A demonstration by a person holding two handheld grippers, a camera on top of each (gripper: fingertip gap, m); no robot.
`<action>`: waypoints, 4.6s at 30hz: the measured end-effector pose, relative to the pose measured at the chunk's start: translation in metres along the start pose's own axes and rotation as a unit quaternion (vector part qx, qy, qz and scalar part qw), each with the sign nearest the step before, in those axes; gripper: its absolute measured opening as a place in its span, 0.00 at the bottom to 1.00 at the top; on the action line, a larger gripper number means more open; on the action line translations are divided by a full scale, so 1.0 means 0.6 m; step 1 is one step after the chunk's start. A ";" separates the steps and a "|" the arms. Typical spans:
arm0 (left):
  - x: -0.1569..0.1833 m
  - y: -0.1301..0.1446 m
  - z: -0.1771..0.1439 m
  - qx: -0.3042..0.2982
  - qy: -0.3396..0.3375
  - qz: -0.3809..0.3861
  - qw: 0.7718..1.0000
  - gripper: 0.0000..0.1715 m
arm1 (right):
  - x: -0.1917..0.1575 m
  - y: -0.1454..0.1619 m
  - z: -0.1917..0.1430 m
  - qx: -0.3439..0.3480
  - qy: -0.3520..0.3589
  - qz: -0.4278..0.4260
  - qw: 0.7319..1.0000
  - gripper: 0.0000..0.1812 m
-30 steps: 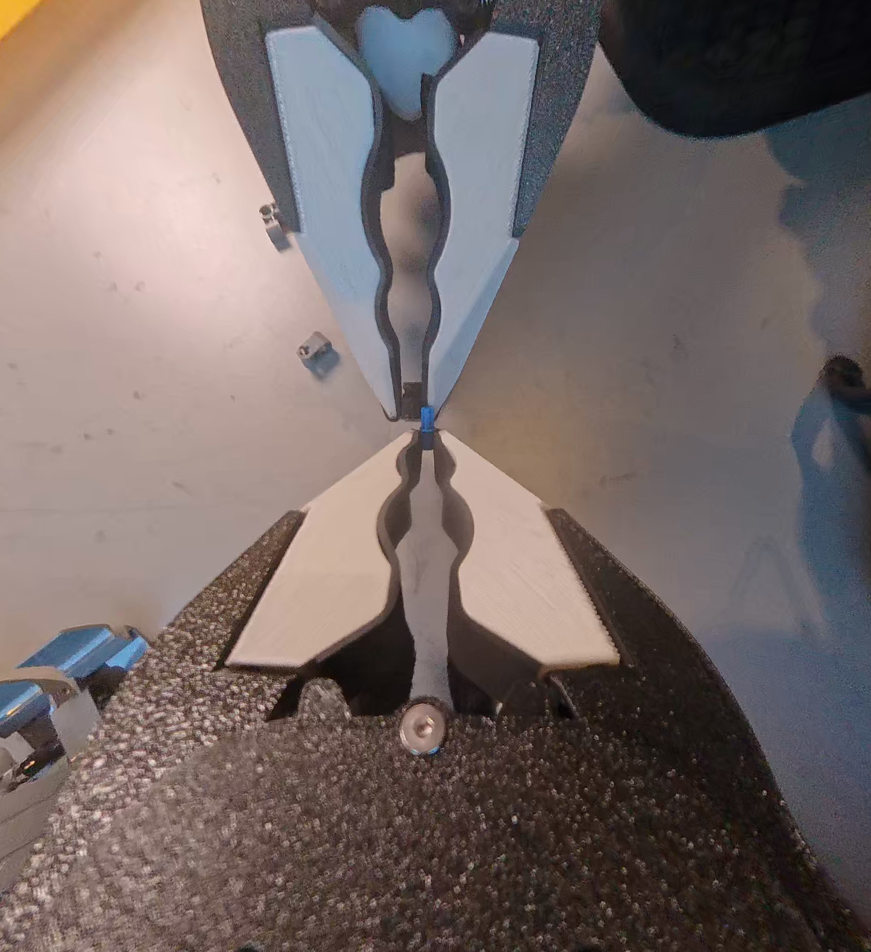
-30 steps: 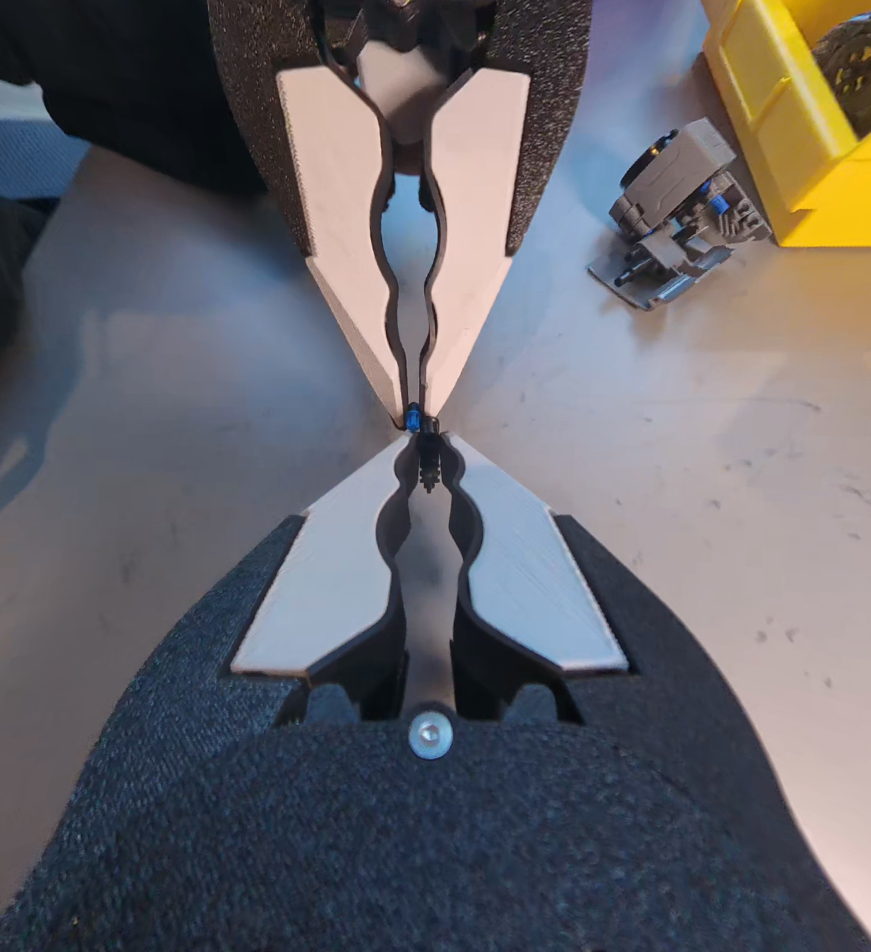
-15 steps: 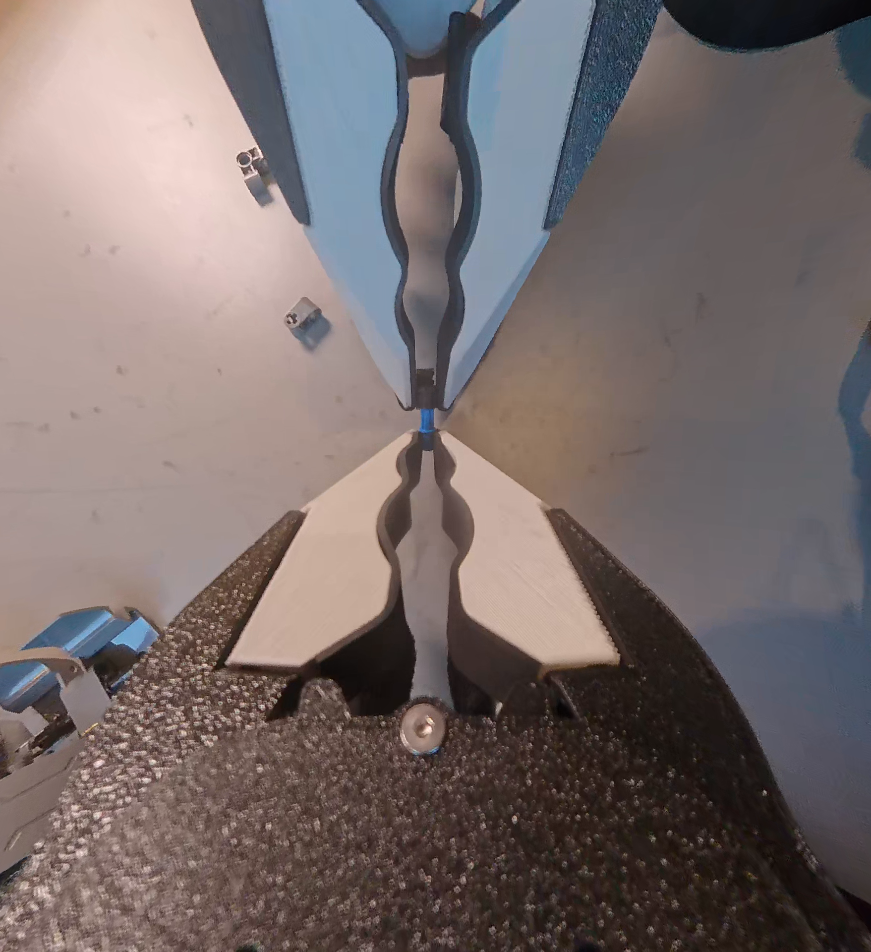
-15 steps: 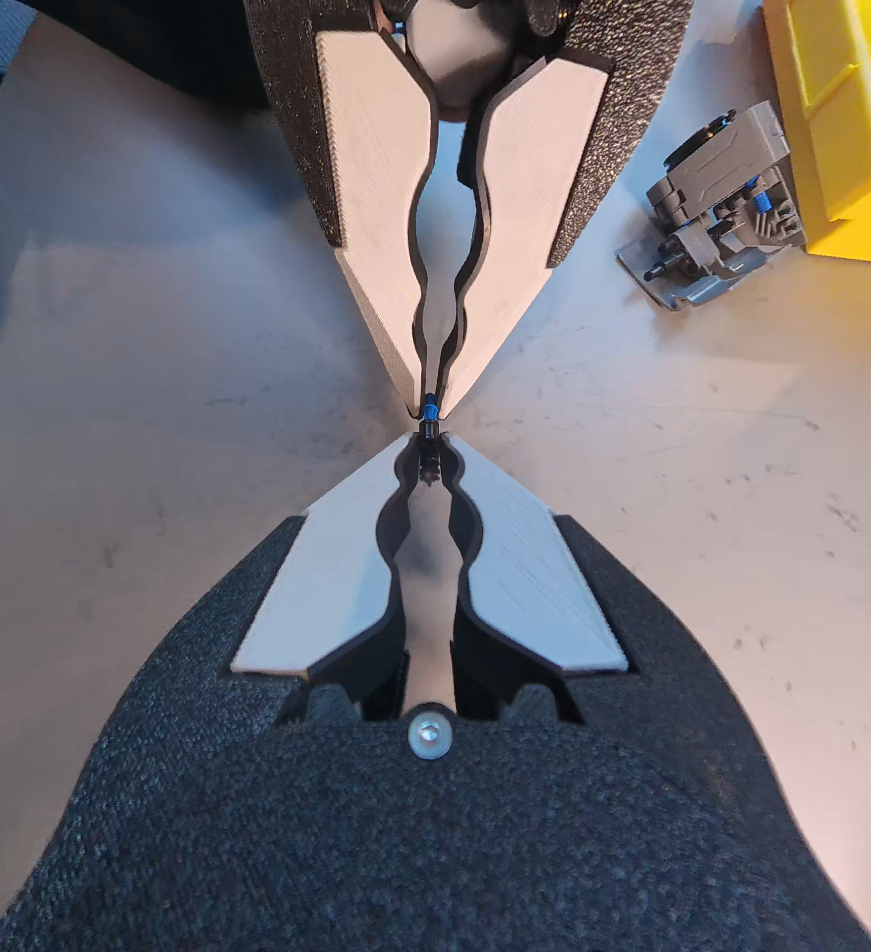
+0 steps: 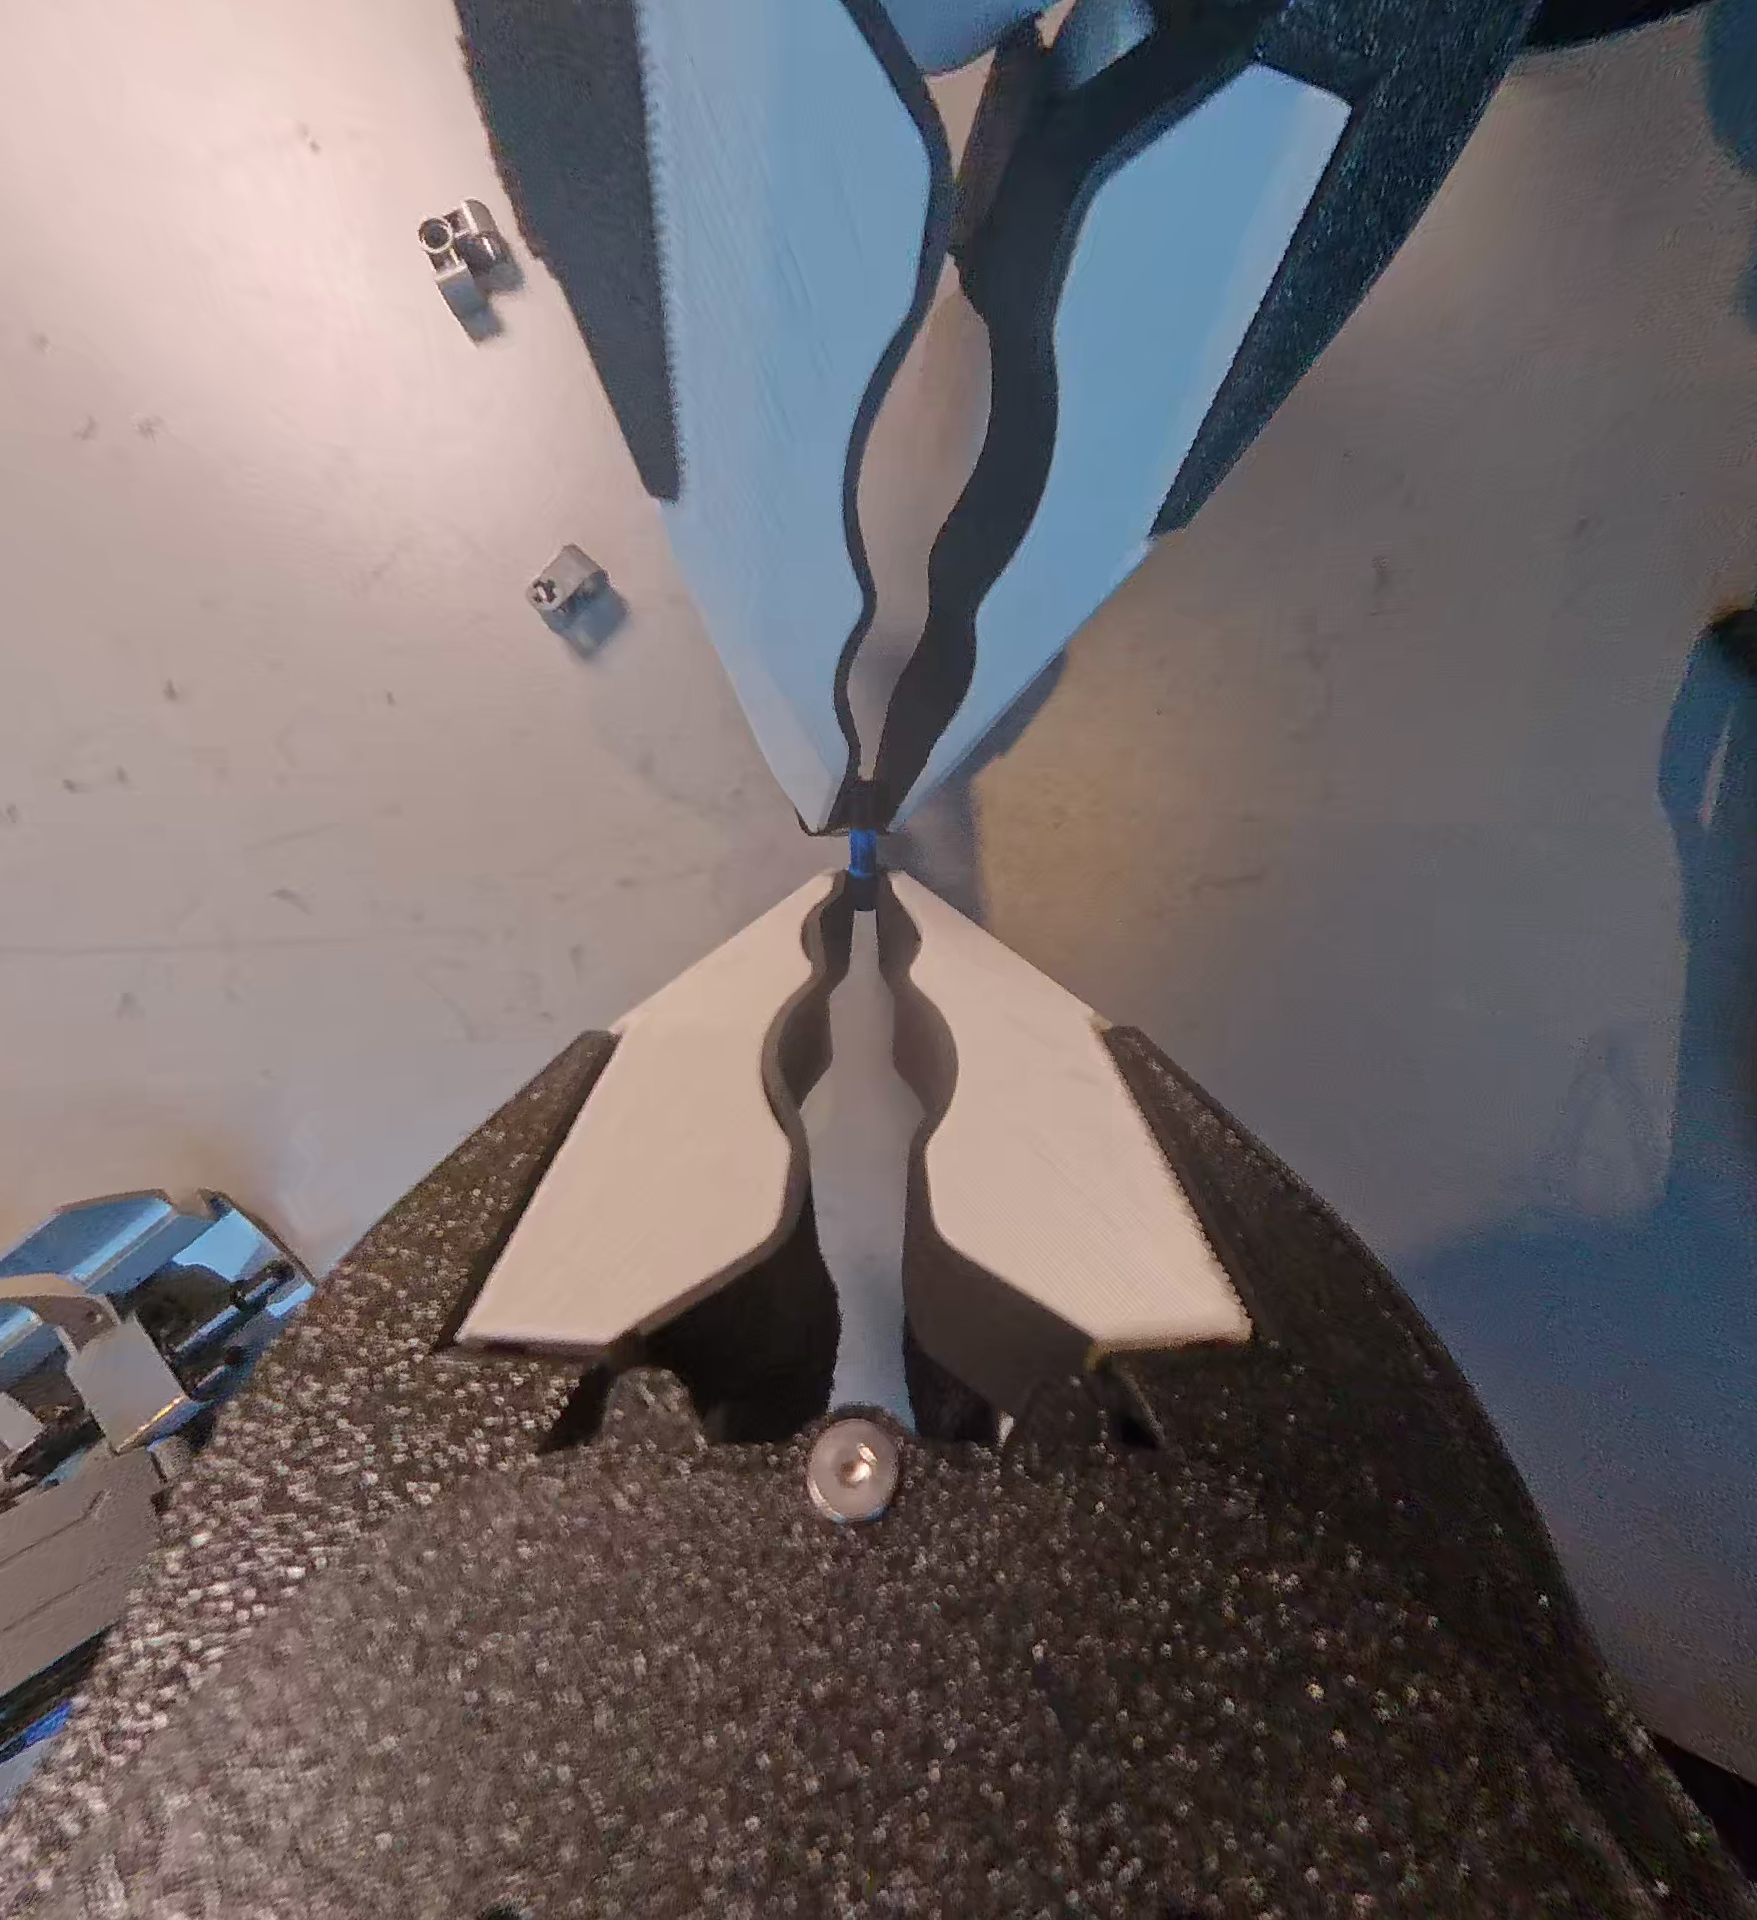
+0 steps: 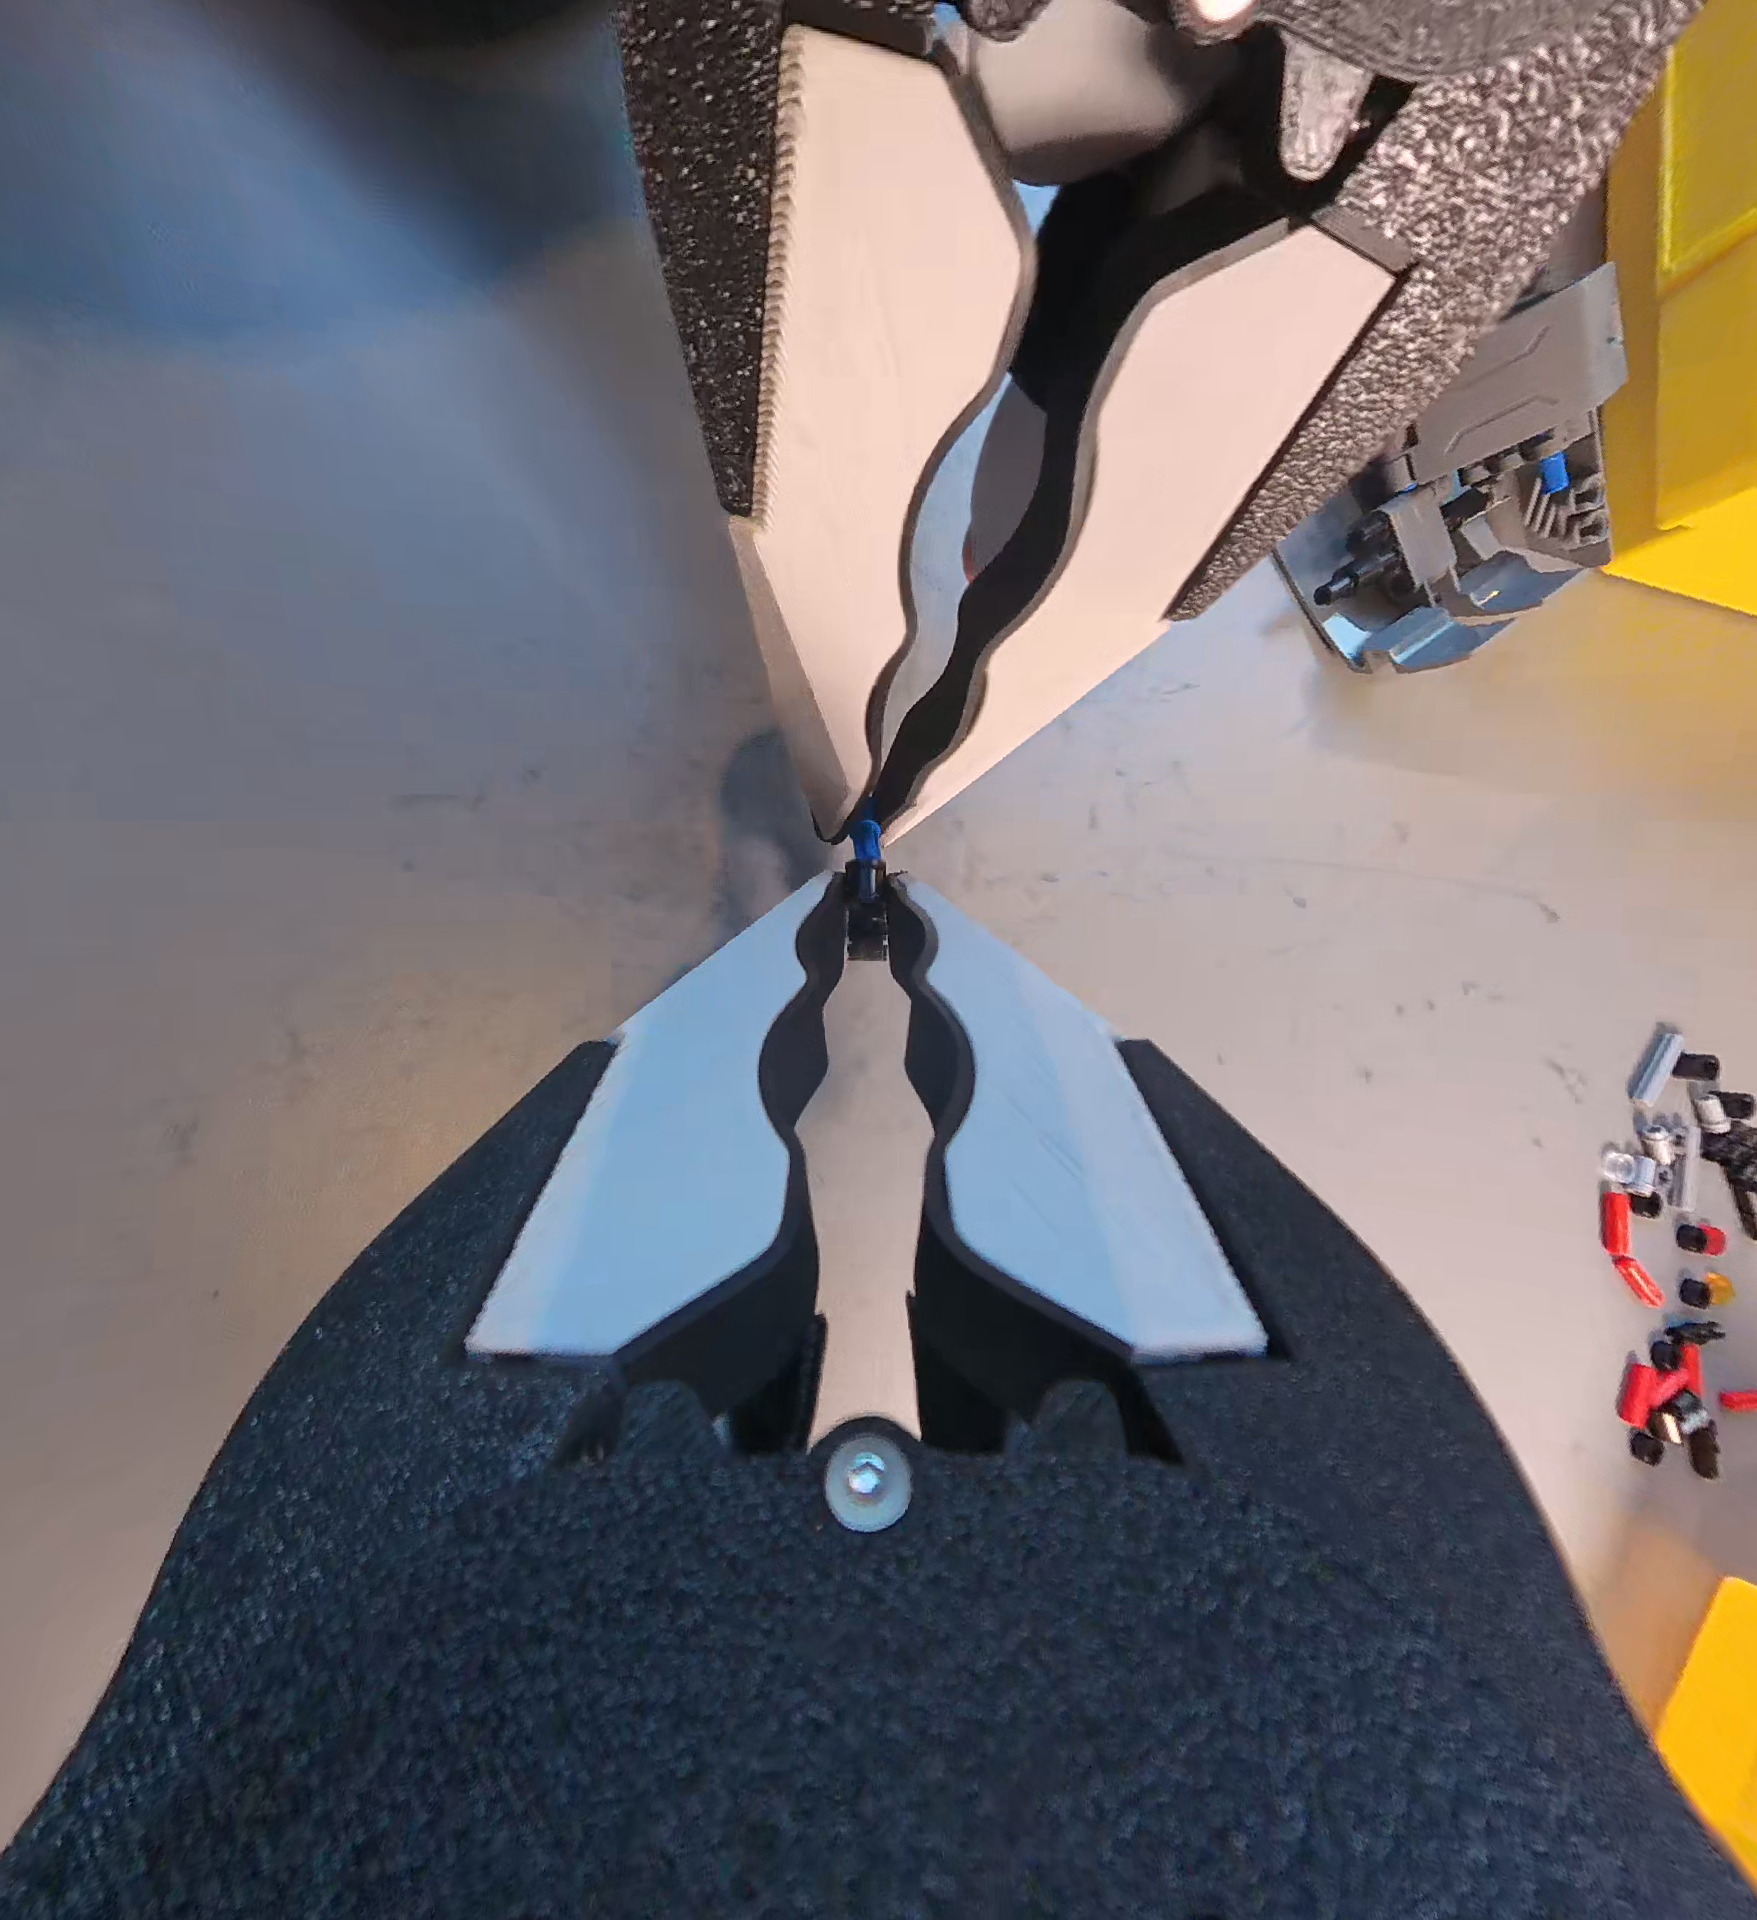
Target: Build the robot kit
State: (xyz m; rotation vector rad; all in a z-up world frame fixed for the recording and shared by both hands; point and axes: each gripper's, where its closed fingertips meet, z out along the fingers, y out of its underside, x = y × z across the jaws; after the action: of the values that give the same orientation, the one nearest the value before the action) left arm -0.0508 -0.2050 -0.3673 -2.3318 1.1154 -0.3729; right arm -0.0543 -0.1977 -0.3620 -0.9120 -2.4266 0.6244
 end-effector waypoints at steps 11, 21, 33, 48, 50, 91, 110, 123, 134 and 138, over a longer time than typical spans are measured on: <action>-0.003 0.002 -0.006 0.002 0.010 -0.027 1.000 0.01 | 0.006 -0.004 0.005 -0.042 0.006 -0.028 0.999 0.04; -0.010 0.013 0.011 0.010 0.032 -0.045 0.998 0.02 | -0.005 0.059 -0.039 -0.136 -0.042 0.002 0.990 0.04; -0.022 0.016 0.007 0.043 0.047 -0.064 0.996 0.02 | -0.005 0.045 -0.011 -0.097 -0.079 0.009 0.992 0.12; -0.023 0.004 0.011 0.082 0.073 -0.077 0.991 0.02 | 0.001 0.032 -0.013 0.086 -0.108 0.129 0.982 0.04; -0.020 -0.004 0.009 0.093 0.080 -0.084 0.989 0.02 | 0.017 0.007 -0.035 0.159 -0.099 0.201 0.961 0.04; -0.066 -0.039 0.001 0.114 -0.071 -0.058 0.989 0.01 | 0.069 0.015 -0.040 0.212 -0.058 0.385 0.896 0.04; 0.041 -0.030 0.000 0.111 0.177 -0.077 0.975 0.01 | -0.027 -0.013 -0.045 0.176 -0.156 0.183 0.955 0.03; 0.048 -0.051 -0.015 0.160 0.231 -0.118 0.952 0.01 | -0.026 -0.021 -0.066 0.216 -0.184 0.230 0.931 0.04; 0.021 -0.048 0.004 0.132 0.129 -0.093 0.978 0.00 | -0.007 0.002 -0.053 0.136 -0.129 0.222 0.957 0.04; 0.001 -0.045 0.008 0.120 0.067 -0.075 0.988 0.00 | 0.007 0.010 -0.046 0.126 -0.099 0.252 0.954 0.03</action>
State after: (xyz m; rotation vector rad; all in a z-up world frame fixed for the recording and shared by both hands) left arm -0.0308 -0.1893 -0.3560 -2.2075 0.9017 -0.6890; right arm -0.0387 -0.1838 -0.3425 -1.4251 -2.2041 1.2289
